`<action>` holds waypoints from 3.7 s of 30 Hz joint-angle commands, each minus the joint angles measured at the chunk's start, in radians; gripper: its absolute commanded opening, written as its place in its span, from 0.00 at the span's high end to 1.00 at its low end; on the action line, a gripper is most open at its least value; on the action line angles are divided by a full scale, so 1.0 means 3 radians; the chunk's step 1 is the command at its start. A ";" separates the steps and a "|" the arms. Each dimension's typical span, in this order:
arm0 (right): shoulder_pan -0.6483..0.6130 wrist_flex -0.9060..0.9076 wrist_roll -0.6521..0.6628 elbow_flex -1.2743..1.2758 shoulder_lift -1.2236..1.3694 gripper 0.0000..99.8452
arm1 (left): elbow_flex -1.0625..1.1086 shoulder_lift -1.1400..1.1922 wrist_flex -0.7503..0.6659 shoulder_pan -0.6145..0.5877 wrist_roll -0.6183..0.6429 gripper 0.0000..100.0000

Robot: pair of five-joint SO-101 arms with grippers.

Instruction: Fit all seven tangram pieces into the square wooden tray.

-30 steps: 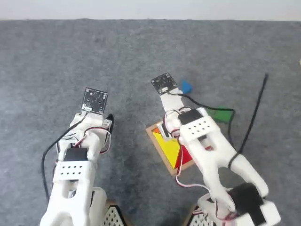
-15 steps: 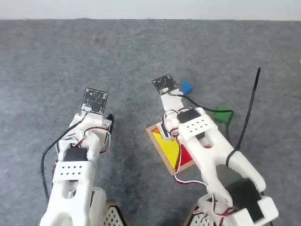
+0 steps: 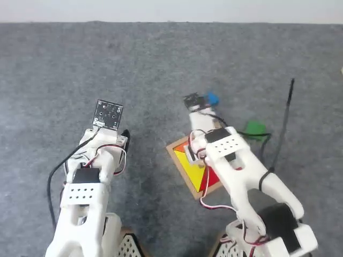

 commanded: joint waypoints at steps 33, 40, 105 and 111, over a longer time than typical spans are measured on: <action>0.0309 -0.1087 -0.2429 0.0685 -0.0621 0.68 | -0.0018 0.0005 -0.0184 -0.0005 -0.0026 0.83; 0.0361 -0.1087 -0.2445 0.0690 -0.0621 0.68 | -0.0018 0.0005 -0.0179 -0.0005 -0.0026 0.83; 0.0534 -0.0371 0.1616 -0.0138 0.0330 0.89 | 0.0028 0.0005 -0.0189 0.0026 -0.0026 0.83; 0.0248 -0.0320 0.1524 -0.0138 0.0320 0.89 | 0.0028 0.0005 -0.0194 0.0020 -0.0026 0.83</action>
